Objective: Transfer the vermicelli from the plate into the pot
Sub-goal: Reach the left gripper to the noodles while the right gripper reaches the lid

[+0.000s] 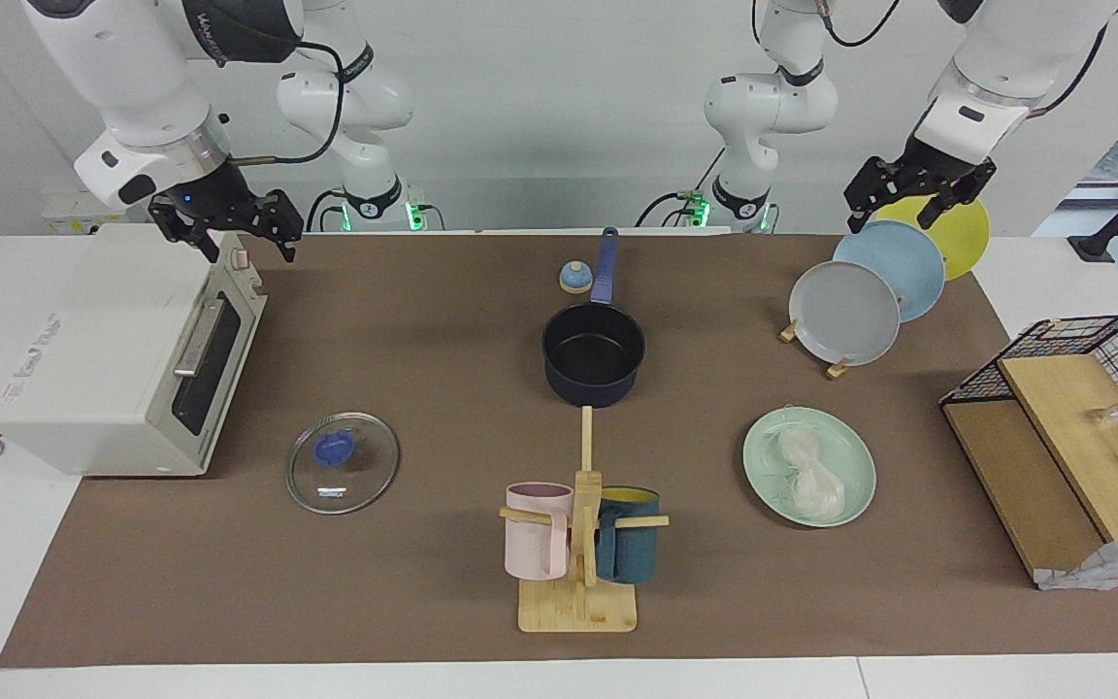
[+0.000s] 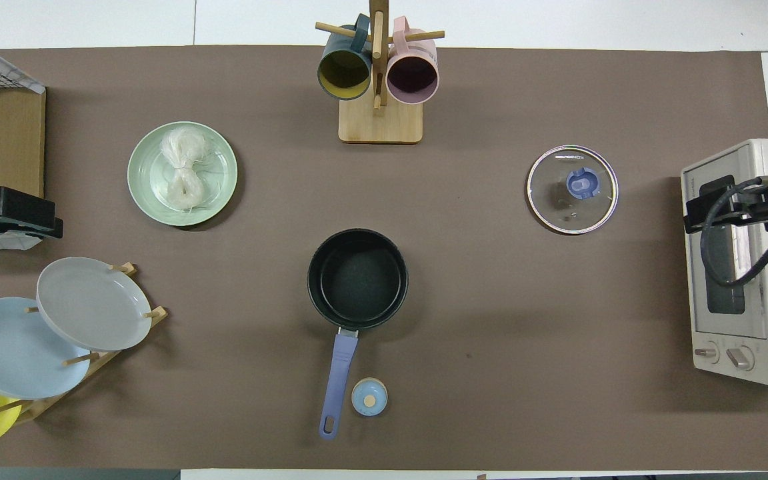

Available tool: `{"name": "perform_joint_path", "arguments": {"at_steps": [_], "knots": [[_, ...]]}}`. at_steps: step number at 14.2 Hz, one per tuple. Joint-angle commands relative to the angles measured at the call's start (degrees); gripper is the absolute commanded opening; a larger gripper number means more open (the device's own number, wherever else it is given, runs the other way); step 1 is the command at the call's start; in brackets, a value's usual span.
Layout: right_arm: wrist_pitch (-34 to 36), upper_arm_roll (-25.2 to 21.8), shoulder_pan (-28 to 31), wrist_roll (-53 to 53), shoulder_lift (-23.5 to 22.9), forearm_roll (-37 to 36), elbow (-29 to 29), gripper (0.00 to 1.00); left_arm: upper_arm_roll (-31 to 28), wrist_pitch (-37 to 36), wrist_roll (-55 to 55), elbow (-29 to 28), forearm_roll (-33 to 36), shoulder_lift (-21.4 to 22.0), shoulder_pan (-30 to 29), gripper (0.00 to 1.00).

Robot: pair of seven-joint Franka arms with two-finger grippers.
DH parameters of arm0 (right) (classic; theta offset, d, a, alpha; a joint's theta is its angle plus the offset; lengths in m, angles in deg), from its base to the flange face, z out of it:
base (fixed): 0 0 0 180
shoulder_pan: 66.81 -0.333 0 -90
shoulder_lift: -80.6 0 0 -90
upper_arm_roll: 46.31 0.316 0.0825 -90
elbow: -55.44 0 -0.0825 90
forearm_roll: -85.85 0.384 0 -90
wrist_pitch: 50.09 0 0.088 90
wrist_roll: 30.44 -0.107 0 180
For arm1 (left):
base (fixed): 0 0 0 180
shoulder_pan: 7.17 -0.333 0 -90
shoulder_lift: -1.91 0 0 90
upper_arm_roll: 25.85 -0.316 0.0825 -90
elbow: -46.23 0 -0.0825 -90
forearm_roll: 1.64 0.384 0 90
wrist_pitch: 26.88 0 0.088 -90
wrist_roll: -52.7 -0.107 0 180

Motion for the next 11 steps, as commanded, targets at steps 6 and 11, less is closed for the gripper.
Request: {"name": "perform_joint_path", "arguments": {"at_steps": [6, 11], "knots": [[-0.75, 0.80, 0.33, 0.48, -0.34, -0.05, -0.46, 1.00, 0.66, -0.03, 0.96, -0.83, 0.27, 2.09, -0.71, 1.00], [-5.21, 2.21, 0.33, 0.57, 0.10, 0.39, 1.03, 1.00, 0.40, 5.23, 1.06, -3.64, 0.27, 2.97, -0.63, 1.00]]}}
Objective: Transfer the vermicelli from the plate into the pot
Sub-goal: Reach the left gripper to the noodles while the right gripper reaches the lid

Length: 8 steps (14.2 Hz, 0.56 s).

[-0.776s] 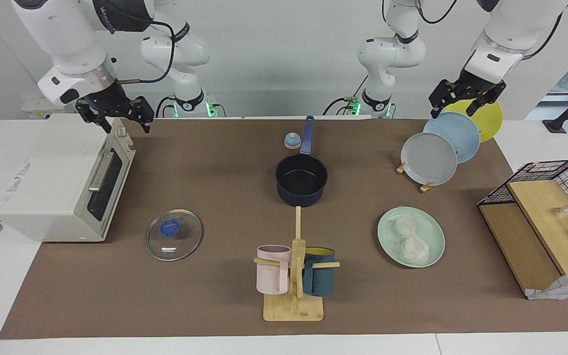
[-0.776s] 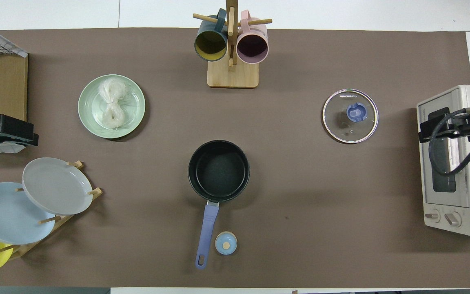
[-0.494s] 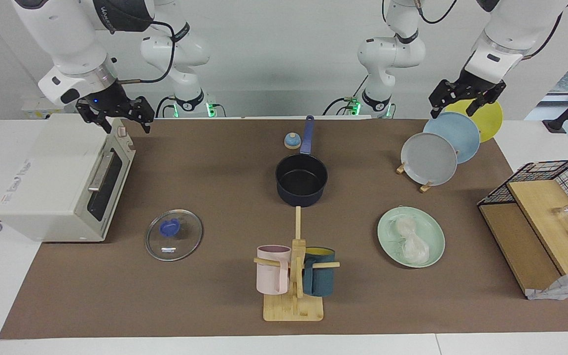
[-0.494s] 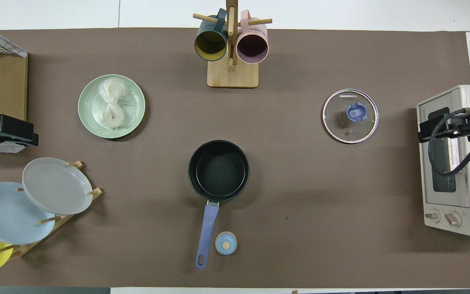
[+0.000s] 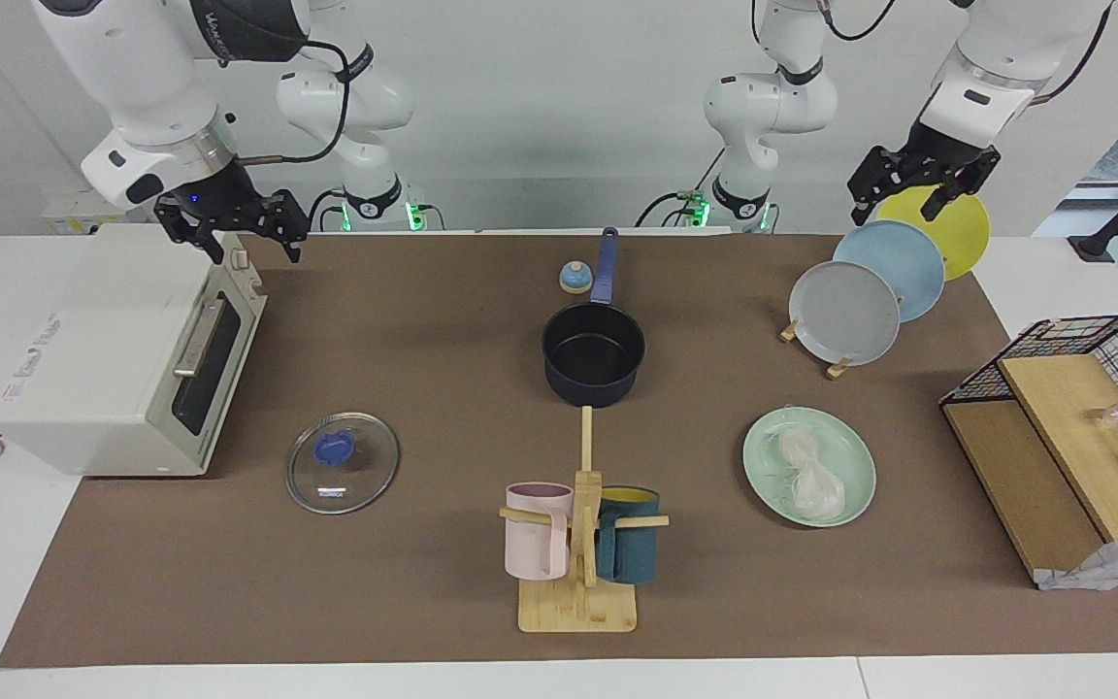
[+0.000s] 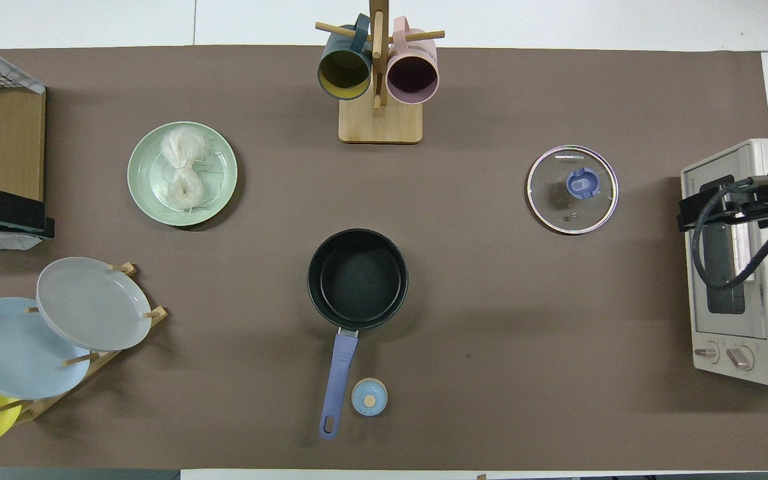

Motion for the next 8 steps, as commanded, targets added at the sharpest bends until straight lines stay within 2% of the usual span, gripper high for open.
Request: {"name": "perform_joint_path", "arguments": {"at_steps": [1, 5, 8], "knots": [[-6.54, 0.88, 0.35, 0.66, 0.10, 0.39, 1.51, 1.00, 0.60, 4.45, 0.53, -2.64, 0.27, 0.62, -0.35, 1.00], [-10.33, 1.06, 0.35, 3.19, -2.52, 0.39, 2.04, 1.00, 0.51, 10.94, 0.62, -1.94, -2.36, -6.49, -0.43, 1.00], [-13.41, 1.32, 0.35, 3.38, -6.39, 0.57, 2.22, 1.00, 0.51, 14.47, 0.62, 0.16, -2.36, -14.39, -0.34, 1.00]]}}
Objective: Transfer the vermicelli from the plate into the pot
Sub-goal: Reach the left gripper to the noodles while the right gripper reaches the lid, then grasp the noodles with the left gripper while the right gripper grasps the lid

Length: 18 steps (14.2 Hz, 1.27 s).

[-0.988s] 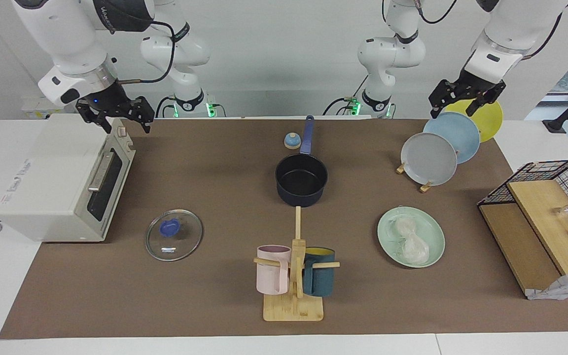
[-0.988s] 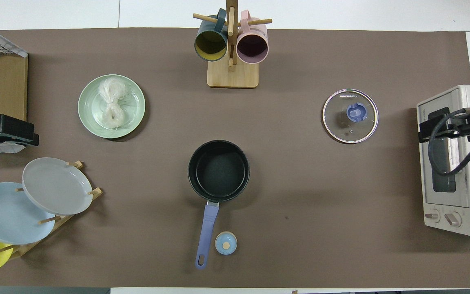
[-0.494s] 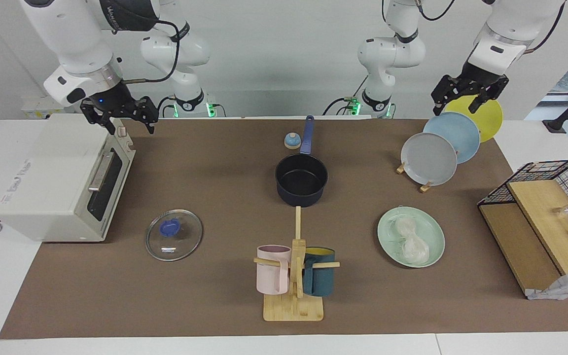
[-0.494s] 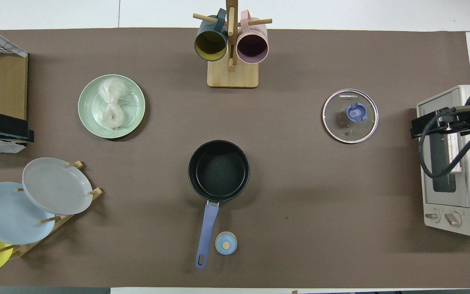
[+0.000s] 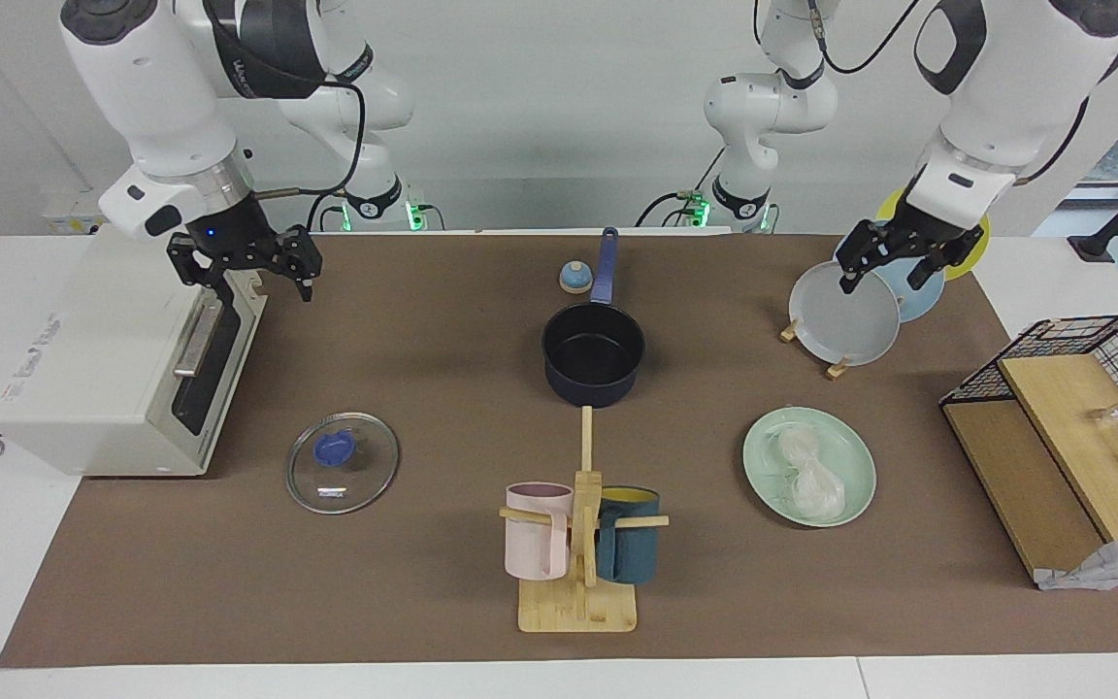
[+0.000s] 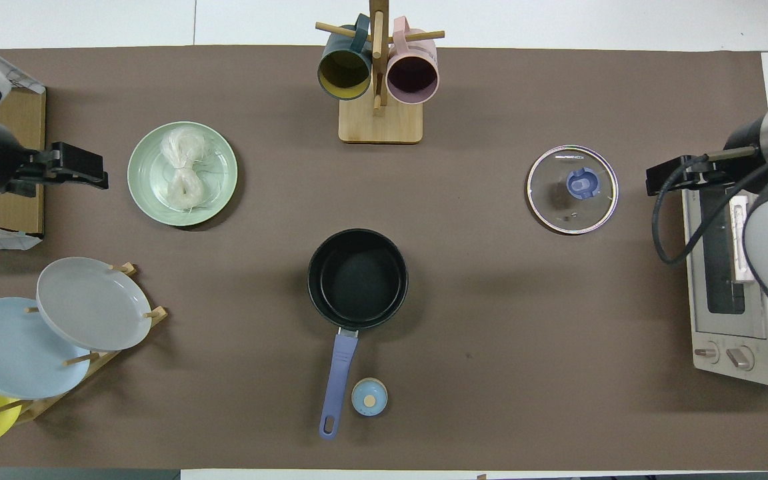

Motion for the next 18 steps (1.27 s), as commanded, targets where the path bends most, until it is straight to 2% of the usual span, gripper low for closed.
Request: {"name": "perform_joint_path", "arguments": {"at_steps": [1, 5, 8, 10, 14, 18], "knots": [[-3.65, 0.48, 0.36, 1.42, -3.59, 0.55, 0.77, 1.00, 0.29, 3.00, 0.60, 3.13, -0.87, -8.03, -0.27, 1.00], [-9.18, 0.74, 0.71, 2.65, -6.41, 0.64, 3.14, 1.00, 0.30, 13.11, 0.16, 3.05, -0.78, -16.91, -0.18, 1.00], [-19.45, 1.01, 0.80, 6.06, -6.51, 0.64, 11.21, 1.00, 0.29, 19.09, 0.33, 2.26, -0.69, -20.18, 0.61, 1.00], [-23.95, 1.09, 0.80, 8.97, -6.51, 0.64, 14.04, 1.00, 0.29, 22.16, -0.10, 2.08, -0.16, -22.64, 1.49, 1.00], [-30.89, 1.18, 1.07, 12.75, -8.00, 0.72, 18.08, 1.00, 0.21, 26.91, -3.88, -1.95, 1.50, -23.26, 2.37, 1.00], [-35.99, 1.18, 1.07, 12.76, -12.91, 0.72, 18.18, 1.00, 0.21, 28.86, -5.11, -3.81, 2.65, -23.26, 2.20, 1.00]]}}
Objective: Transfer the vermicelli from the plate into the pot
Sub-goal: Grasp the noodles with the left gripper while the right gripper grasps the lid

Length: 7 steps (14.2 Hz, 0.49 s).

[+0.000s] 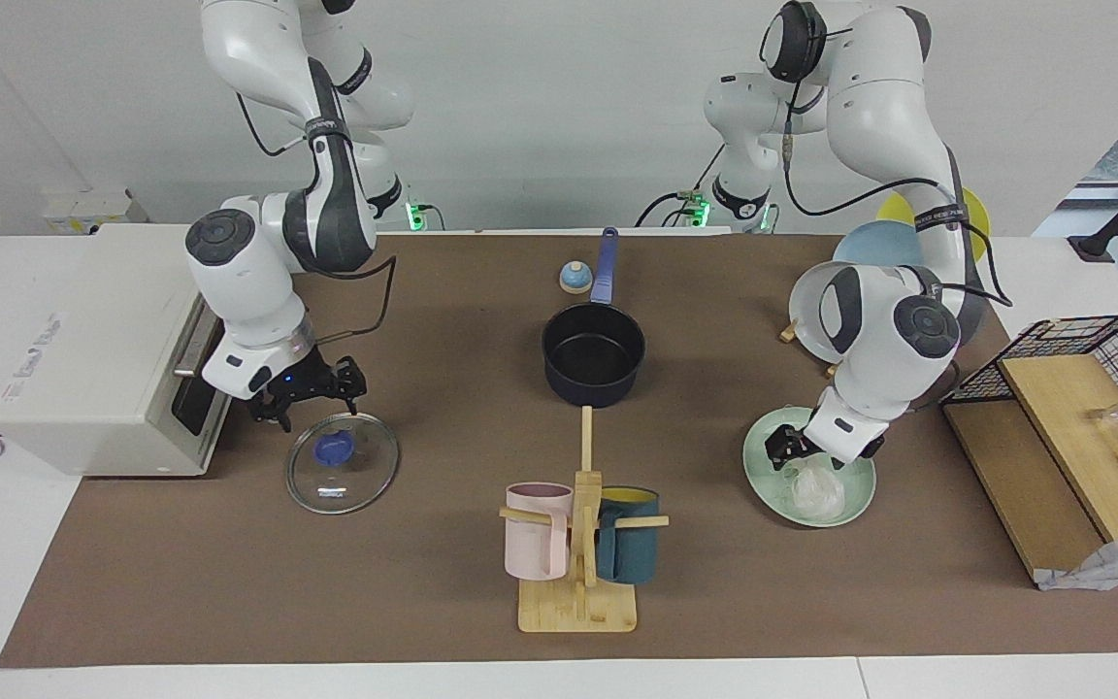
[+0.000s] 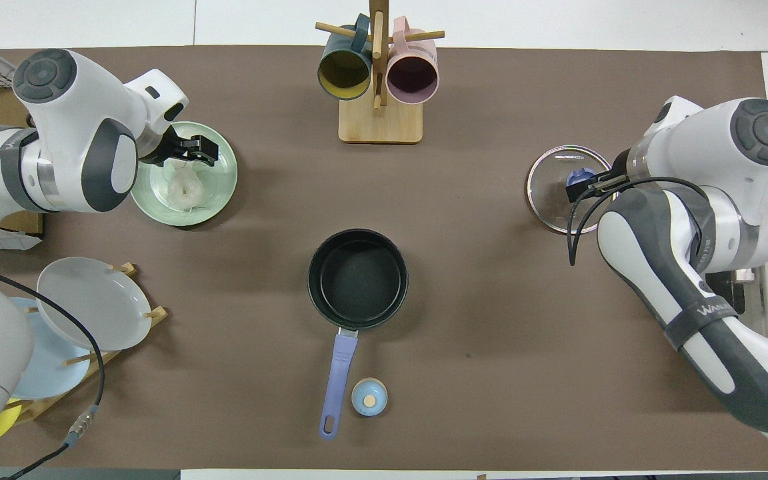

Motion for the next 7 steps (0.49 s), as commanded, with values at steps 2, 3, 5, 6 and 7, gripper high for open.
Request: {"name": "perform_joint_path", "arguments": {"at_steps": [2, 3, 5, 6, 7], "knots": [[-4.73, 0.71, 0.98, 1.76, -4.24, 0.72, -0.30, 1.00, -0.38, 3.40, -1.70, -3.15, 1.18, 0.75, -0.11, 1.00], [-5.70, 0.71, 0.98, 1.67, -5.03, 0.72, -0.39, 1.00, -0.38, 5.41, -1.70, -4.90, 1.18, 0.83, 0.15, 1.00], [-7.11, 0.71, 1.07, 1.58, -6.35, 0.72, -0.48, 1.00, -0.38, 7.10, -1.70, -7.03, 1.18, 1.18, 0.24, 1.00], [-7.20, 0.71, 1.07, 1.50, -6.62, 0.72, -0.57, 1.00, -0.38, 6.50, -1.70, -7.12, 1.18, 1.27, 0.24, 1.00], [-7.11, 0.71, 1.07, 1.32, -6.62, 0.72, -0.91, 1.00, -0.38, 6.32, -1.70, -7.03, 1.18, 1.27, 0.24, 1.00]]}}
